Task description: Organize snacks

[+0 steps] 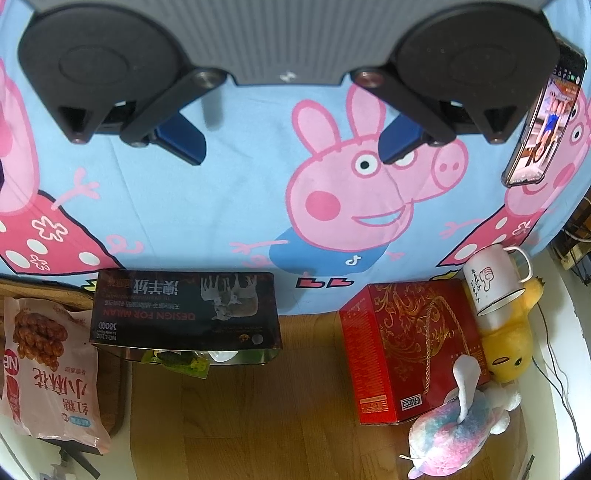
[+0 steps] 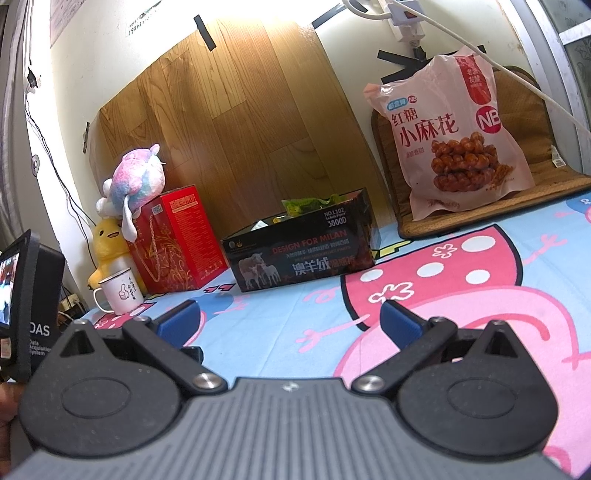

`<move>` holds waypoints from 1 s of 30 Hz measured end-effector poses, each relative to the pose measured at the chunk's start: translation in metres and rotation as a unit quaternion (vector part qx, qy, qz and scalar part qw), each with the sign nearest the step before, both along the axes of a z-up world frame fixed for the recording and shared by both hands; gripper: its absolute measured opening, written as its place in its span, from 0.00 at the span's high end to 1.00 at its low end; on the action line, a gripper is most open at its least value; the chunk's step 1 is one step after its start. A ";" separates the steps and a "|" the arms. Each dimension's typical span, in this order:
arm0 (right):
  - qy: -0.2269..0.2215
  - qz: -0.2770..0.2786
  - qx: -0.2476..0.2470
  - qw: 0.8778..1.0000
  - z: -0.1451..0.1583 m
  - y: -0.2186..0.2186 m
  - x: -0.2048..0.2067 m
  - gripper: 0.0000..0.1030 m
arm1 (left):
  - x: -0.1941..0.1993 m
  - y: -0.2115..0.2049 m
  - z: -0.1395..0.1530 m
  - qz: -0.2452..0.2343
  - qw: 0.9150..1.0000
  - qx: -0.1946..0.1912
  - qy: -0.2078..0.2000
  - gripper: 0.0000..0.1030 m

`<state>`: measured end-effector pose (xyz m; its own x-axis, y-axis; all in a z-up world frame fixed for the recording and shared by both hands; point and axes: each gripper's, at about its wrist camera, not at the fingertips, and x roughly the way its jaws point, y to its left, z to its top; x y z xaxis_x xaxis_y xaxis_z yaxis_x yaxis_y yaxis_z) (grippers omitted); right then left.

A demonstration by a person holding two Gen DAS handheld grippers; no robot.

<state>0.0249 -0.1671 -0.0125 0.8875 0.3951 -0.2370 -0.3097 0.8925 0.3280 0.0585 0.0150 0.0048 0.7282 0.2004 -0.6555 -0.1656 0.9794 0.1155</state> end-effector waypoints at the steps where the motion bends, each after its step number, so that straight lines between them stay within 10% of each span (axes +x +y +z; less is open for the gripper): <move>1: 0.000 0.000 0.000 1.000 0.000 -0.001 0.000 0.00 | 0.000 0.000 0.000 0.000 1.000 0.000 0.000 0.00; 30: 0.000 -0.001 0.003 1.000 0.000 -0.001 -0.001 0.00 | 0.000 -0.001 0.000 -0.005 1.000 -0.007 0.005 0.00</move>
